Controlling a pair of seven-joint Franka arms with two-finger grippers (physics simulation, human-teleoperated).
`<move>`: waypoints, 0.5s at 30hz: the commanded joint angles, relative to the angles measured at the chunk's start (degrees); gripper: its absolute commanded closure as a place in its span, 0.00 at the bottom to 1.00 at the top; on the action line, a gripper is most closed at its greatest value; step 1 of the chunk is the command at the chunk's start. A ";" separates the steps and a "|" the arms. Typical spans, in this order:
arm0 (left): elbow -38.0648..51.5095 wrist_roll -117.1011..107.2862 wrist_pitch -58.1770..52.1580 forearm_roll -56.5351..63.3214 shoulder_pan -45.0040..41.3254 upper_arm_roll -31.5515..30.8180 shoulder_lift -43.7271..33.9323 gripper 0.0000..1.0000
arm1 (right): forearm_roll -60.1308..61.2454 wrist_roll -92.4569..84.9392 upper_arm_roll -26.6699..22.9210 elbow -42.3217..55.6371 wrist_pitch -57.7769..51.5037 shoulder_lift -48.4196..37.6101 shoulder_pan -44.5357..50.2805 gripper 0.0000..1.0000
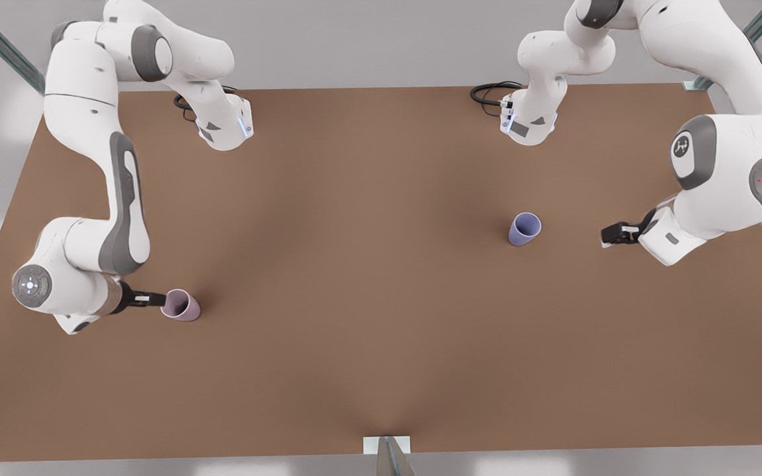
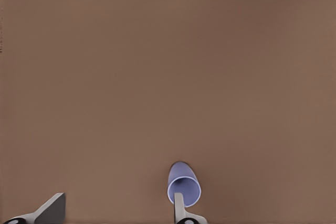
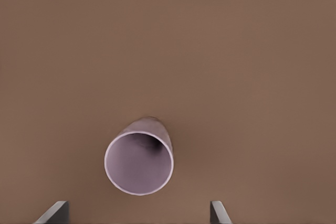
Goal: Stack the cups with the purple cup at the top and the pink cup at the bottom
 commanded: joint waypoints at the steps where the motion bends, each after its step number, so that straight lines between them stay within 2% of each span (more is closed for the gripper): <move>1: -0.06 1.06 0.58 0.11 -0.07 0.05 0.42 0.00 | 1.34 -10.74 -0.36 0.41 10.97 1.87 -0.33 0.00; 6: -1.20 3.35 2.95 1.70 0.10 1.19 -0.89 0.00 | 1.69 -11.28 -0.71 -1.43 11.85 1.88 -1.03 0.00; 12: -1.20 3.35 2.95 1.70 0.10 1.10 -0.28 0.00 | 1.51 -13.22 -0.80 -15.14 20.90 -1.55 -1.21 0.00; 15: -1.20 3.35 2.95 1.70 0.10 1.19 -0.10 0.00 | 1.42 -13.22 -0.71 -17.34 21.34 -2.69 -1.03 0.00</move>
